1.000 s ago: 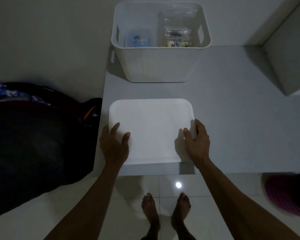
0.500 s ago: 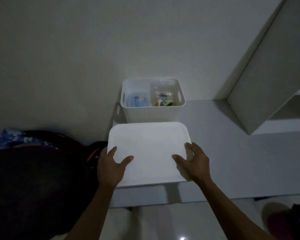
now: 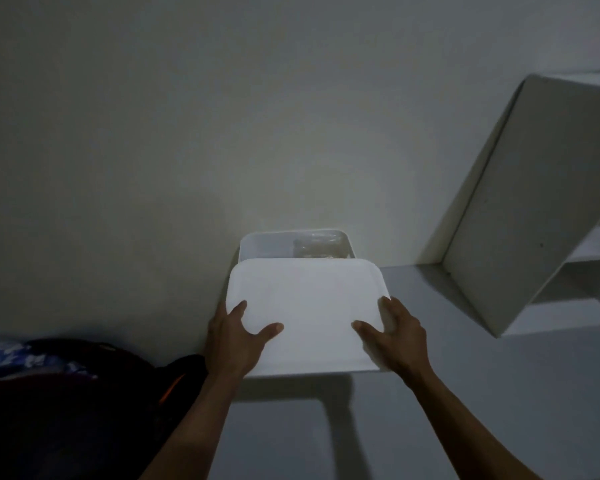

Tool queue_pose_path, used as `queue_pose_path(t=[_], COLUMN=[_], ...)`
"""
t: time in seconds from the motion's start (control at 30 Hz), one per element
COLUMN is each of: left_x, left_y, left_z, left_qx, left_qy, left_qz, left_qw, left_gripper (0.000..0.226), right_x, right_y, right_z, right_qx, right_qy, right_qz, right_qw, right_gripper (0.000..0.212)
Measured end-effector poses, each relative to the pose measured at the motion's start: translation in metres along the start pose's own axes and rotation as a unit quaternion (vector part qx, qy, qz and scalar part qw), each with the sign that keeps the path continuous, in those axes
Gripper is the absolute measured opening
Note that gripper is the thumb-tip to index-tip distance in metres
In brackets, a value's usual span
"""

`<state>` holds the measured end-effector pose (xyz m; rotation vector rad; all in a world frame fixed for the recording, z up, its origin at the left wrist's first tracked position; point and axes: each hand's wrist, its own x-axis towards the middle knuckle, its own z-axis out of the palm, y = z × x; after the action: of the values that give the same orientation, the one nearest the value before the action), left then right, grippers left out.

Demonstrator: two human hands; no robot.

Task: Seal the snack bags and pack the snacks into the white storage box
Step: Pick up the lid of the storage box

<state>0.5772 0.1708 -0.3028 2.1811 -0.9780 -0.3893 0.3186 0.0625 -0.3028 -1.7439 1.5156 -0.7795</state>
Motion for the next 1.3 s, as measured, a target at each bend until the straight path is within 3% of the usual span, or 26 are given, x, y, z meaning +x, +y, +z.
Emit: queue_pose_path(t=[0.5,0.73,1.0,1.3], left_x=[0.155,0.182,0.198,0.192], left_y=[0.028,0.02,0.015,0.006], left_z=[0.048,0.064,0.072,0.083], left_qx=[0.03,0.044,0.061,0.106], left_qy=[-0.019,-0.041,-0.025,0.012], left_qz=[-0.069,-0.109,-0.096,-0.052], left_qw=[0.997,0.992,0.993,0.993], left_gripper=[0.107,0.108,0.105,0.101], right_x=[0.174,0.203,0.212,0.212], right_y=[-0.018,-0.011,-0.006,-0.004], right_z=[0.055,0.079,0.09,0.09], right_qx=[0.028,0.031,0.019,0.014], right_qy=[-0.057,-0.078,-0.048,0.004], right_qz=[0.022,0.041,0.025,0.017], right_qw=[0.998,0.996,0.998,1.0], right_gripper=[0.093,0.092,0.086,0.052])
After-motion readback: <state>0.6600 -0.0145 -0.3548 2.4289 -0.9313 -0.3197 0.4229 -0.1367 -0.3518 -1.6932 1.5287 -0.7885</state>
